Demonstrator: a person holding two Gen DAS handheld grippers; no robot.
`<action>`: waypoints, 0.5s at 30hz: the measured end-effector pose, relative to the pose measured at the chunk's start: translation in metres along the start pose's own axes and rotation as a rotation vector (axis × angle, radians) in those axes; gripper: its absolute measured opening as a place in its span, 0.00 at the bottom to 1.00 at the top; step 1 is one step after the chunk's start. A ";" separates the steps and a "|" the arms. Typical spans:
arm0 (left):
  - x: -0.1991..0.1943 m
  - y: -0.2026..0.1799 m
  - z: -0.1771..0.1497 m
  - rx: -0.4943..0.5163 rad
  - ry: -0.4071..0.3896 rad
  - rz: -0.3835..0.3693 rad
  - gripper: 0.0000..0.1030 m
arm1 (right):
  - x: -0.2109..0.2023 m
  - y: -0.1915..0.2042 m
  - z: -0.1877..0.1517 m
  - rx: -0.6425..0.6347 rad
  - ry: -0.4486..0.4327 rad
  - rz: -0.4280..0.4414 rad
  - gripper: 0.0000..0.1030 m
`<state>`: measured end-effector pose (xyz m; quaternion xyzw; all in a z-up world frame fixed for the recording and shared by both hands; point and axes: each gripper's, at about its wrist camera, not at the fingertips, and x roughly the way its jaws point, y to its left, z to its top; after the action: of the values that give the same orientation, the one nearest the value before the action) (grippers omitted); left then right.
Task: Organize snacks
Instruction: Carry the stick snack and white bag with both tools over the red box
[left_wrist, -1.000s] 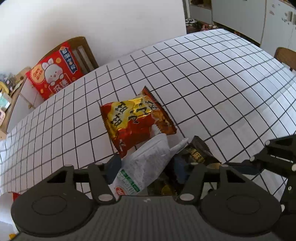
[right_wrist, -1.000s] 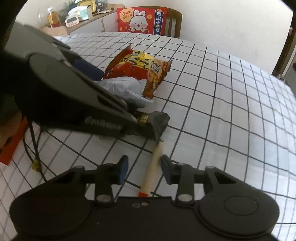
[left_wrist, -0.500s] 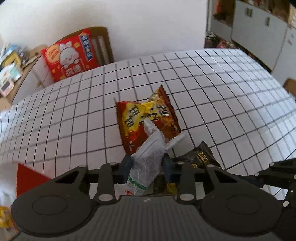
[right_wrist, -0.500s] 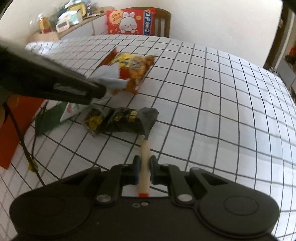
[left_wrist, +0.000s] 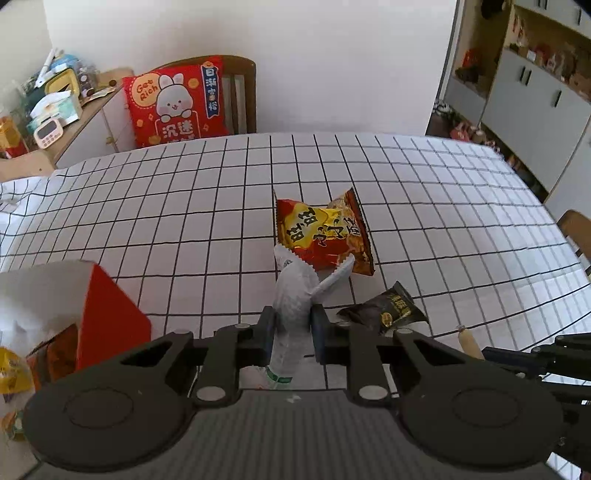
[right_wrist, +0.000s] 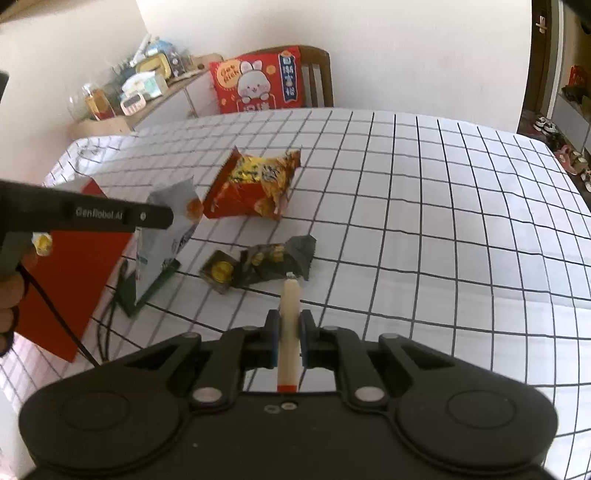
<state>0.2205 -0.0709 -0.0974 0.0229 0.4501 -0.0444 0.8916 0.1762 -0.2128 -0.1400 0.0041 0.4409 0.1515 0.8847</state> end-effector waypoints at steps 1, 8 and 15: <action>-0.006 0.002 -0.001 -0.012 -0.003 -0.004 0.19 | -0.004 0.001 0.000 -0.001 -0.007 0.006 0.09; -0.045 0.011 -0.011 -0.077 -0.016 -0.044 0.19 | -0.034 0.013 0.003 0.005 -0.043 0.044 0.09; -0.088 0.025 -0.016 -0.141 -0.032 -0.058 0.19 | -0.057 0.033 0.007 -0.014 -0.075 0.083 0.09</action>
<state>0.1584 -0.0398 -0.0365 -0.0540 0.4380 -0.0389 0.8965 0.1403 -0.1961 -0.0867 0.0220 0.4059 0.1910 0.8934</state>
